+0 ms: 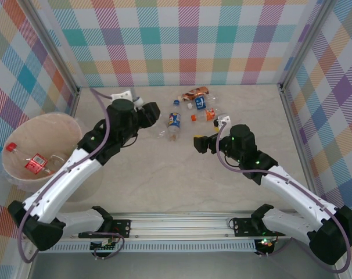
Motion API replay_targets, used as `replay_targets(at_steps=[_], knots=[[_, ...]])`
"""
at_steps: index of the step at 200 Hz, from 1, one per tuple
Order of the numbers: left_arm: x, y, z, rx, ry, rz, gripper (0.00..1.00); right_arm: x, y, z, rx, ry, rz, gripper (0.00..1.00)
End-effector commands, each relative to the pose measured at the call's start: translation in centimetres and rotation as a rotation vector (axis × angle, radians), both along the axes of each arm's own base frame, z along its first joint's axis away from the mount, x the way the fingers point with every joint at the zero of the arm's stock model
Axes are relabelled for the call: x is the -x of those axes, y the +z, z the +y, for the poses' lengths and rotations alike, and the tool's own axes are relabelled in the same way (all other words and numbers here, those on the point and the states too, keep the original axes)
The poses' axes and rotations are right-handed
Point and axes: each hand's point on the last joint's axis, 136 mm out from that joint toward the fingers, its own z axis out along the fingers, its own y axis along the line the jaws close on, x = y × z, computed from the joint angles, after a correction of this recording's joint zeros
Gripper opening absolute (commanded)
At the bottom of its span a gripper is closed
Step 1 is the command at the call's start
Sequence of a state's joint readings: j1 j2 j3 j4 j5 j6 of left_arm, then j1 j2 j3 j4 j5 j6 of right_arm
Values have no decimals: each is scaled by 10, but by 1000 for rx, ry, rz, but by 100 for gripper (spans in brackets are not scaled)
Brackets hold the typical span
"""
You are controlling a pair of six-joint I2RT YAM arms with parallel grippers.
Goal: Put the plastic bottles in the bin
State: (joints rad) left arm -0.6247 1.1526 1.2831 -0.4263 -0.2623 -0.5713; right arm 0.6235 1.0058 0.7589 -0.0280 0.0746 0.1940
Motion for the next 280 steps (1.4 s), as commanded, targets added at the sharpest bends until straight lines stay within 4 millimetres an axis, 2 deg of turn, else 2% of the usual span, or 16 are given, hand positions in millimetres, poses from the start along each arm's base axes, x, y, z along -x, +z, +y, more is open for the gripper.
replay_targets(at_steps=[1,26,79,106,153,190,232,256,280], knots=[[9,13,38,-112,103,-58,50,-16,-3,-20,-22,-168,-1,100],[26,40,61,-169,126,-135,50,-22,-10,-32,-19,-251,-5,100],[63,93,109,-234,223,-276,48,-26,-14,-36,-31,-295,13,100],[79,113,133,-301,288,-330,49,-27,-13,-35,-31,-301,30,100],[98,146,184,-482,507,-365,49,-29,-10,-38,-41,-326,22,100],[97,145,208,-653,653,-286,49,-28,-9,-39,-45,-326,24,100],[103,142,241,-679,825,-228,49,-29,-11,-35,-47,-309,32,100],[100,128,254,-634,840,-199,49,-28,-10,-33,-51,-299,30,100],[89,102,269,-626,867,-112,49,-27,-8,-33,-58,-292,21,100]])
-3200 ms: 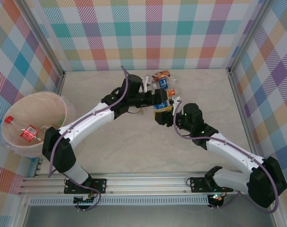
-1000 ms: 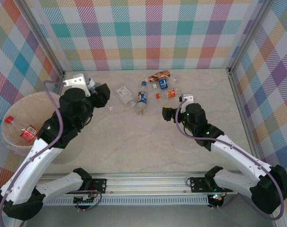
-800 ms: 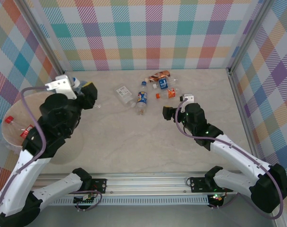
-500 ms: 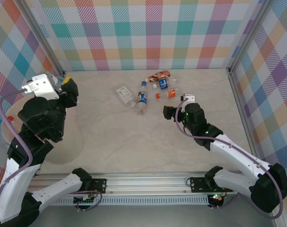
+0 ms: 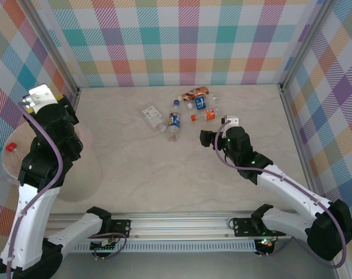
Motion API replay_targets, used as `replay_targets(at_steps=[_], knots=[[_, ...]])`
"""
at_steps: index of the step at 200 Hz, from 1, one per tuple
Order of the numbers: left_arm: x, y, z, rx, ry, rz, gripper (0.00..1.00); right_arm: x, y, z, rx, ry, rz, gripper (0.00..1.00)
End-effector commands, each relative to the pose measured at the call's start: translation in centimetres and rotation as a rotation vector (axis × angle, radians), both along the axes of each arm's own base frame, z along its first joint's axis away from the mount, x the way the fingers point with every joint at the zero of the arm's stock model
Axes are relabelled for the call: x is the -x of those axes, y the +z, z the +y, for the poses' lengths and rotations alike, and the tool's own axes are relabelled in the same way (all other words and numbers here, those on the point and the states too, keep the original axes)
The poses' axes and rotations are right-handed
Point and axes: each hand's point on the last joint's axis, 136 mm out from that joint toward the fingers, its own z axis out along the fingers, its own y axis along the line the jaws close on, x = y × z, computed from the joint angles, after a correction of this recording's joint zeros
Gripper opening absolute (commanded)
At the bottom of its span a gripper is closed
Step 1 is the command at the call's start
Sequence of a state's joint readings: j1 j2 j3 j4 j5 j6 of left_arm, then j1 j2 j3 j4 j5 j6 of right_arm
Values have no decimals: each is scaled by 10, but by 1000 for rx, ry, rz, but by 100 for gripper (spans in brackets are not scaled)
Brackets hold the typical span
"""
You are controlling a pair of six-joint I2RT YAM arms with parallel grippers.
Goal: Put the plastic bottles in the bin
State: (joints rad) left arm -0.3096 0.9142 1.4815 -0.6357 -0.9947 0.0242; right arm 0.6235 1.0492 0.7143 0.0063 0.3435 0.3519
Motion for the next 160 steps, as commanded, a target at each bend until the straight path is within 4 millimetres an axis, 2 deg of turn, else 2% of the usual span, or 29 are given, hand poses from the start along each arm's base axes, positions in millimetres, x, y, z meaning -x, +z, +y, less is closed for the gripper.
replay_targets(at_steps=[1,28,57,84,89,109,119,135,160], knots=[[-5,-22,12,61,21,32,49,-1,18,5,-37,14,-40,100],[-24,-52,28,140,39,105,49,1,18,1,-26,6,-40,100],[-33,-76,57,216,103,120,48,4,18,-2,-16,1,-40,100],[-34,-98,86,314,161,120,48,6,18,-6,-8,-6,-47,100],[-31,-103,96,327,195,122,48,6,18,-7,-8,-9,-48,100],[-29,-116,113,347,253,142,49,7,18,-9,-7,-16,-49,100],[-25,-117,122,344,305,137,55,8,18,-10,-9,-18,-51,100],[-18,-119,134,354,380,141,61,8,18,-10,-8,-19,-53,100],[-20,-122,133,402,384,160,84,7,18,-10,-5,-20,-54,100]])
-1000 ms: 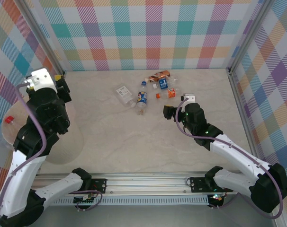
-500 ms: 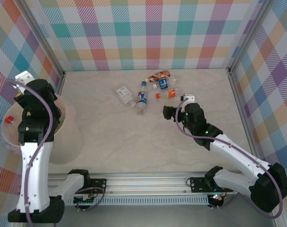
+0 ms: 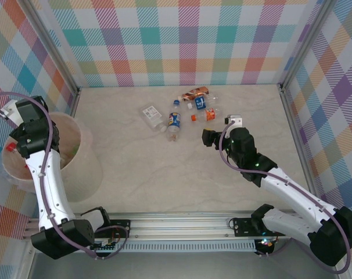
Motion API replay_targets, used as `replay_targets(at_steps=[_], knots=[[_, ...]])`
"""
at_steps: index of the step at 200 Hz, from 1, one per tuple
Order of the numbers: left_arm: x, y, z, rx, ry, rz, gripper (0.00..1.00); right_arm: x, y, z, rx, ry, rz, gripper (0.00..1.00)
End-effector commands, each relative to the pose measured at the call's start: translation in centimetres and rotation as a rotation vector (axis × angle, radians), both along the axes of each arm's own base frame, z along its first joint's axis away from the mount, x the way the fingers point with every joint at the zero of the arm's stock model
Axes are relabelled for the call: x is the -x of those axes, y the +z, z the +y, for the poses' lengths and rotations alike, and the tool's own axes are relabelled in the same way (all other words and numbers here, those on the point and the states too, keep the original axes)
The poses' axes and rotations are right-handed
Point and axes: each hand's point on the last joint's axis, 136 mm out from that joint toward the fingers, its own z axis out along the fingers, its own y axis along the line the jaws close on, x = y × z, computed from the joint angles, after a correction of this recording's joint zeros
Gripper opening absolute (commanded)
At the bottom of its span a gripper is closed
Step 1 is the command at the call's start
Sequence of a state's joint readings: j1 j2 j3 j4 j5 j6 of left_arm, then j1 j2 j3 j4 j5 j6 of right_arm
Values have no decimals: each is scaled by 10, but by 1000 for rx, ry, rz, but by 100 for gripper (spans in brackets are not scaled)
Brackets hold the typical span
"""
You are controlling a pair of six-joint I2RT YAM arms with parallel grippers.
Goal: Put the plastic bottles in the bin
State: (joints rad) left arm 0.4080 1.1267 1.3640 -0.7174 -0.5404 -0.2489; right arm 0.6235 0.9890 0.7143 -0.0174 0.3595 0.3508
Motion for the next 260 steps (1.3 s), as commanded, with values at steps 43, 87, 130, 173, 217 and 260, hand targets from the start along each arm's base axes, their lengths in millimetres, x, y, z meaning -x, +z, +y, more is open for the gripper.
replay_targets(at_steps=[43,87,130,173,217,260], knots=[[-4,10,-9,96,-19,-79,100,1,3,-3,5,-10,-17,100],[-18,10,-25,154,-109,-112,100,1,2,-6,6,-27,-13,100],[-40,-6,-43,279,-202,-150,100,1,-2,-9,0,-52,3,100],[-33,-52,-37,377,-89,-156,100,4,-3,-10,10,-43,12,100],[-29,-30,-44,382,-100,-264,100,6,-3,-13,19,-44,4,100],[-32,46,-77,374,-309,-448,100,5,-6,-12,25,-44,4,100]])
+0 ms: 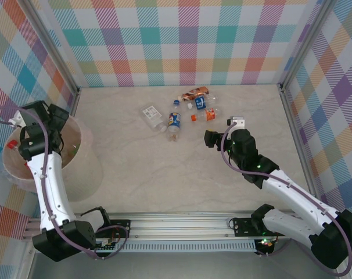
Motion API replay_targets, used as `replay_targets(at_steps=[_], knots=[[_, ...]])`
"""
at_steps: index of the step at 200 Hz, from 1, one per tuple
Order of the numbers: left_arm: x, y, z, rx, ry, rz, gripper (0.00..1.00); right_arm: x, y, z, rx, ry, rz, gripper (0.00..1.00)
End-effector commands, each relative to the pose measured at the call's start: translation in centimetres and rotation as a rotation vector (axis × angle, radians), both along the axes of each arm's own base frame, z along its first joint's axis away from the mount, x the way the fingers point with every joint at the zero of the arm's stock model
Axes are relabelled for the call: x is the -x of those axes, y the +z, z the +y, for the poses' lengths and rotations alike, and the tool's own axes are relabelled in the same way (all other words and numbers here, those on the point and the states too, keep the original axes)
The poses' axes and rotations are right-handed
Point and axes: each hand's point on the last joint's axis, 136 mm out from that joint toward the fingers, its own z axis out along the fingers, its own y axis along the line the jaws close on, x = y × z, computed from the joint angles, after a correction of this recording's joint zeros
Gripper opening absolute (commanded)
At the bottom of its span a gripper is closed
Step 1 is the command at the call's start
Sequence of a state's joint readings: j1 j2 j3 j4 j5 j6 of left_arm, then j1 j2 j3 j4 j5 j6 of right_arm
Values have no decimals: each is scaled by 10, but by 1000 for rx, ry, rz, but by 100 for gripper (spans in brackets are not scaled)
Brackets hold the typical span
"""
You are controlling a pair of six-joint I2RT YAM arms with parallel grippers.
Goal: Put the plastic bottles in the bin
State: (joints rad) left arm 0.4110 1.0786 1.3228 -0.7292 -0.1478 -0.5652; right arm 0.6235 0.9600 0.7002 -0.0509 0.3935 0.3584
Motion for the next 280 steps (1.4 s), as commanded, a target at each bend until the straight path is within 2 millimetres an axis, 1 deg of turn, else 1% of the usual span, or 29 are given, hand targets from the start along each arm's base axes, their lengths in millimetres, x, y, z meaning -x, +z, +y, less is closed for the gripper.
replay_targets(at_steps=[1,12,33,35,41,49,54,62,91,110,129,150,170,204,239,256,280], knots=[[-2,64,-23,-8,-113,-197,100,0,-1,-2,8,-10,-7,100],[-3,79,-37,0,-168,-239,100,-1,-1,-2,7,-14,-8,100],[-10,97,-72,6,-294,-290,100,-4,0,-6,-10,-53,-9,100],[-10,99,-73,3,-297,-295,100,-4,0,-7,-12,-58,-6,100],[-15,101,-90,5,-353,-301,100,-4,1,-9,-26,-76,-2,100],[-20,104,-105,-7,-392,-300,100,-5,0,-11,-38,-95,4,100],[-24,104,-119,-12,-432,-295,100,-5,0,-11,-45,-97,3,100],[-29,103,-135,-28,-469,-284,100,-5,0,-11,-50,-97,6,100],[-56,91,-189,-84,-567,-217,100,-2,-1,-12,-47,-92,14,100],[-73,77,-221,-110,-612,-166,100,1,-2,-14,-41,-90,16,100],[-93,57,-252,-147,-642,-112,100,6,-2,-17,-36,-88,16,100],[-113,30,-279,-176,-639,-40,100,12,-5,-23,-30,-90,14,100],[-132,-5,-294,-177,-613,62,100,17,-7,-27,-24,-94,14,100],[-163,-67,-303,-196,-542,238,100,23,-5,-33,-5,-88,7,100],[-189,-121,-312,-219,-495,363,100,28,-6,-36,15,-84,10,100],[-199,-145,-310,-252,-467,436,100,30,-6,-37,24,-81,12,100],[-210,-175,-301,-271,-412,523,100,32,-3,-39,19,-80,1,100]])
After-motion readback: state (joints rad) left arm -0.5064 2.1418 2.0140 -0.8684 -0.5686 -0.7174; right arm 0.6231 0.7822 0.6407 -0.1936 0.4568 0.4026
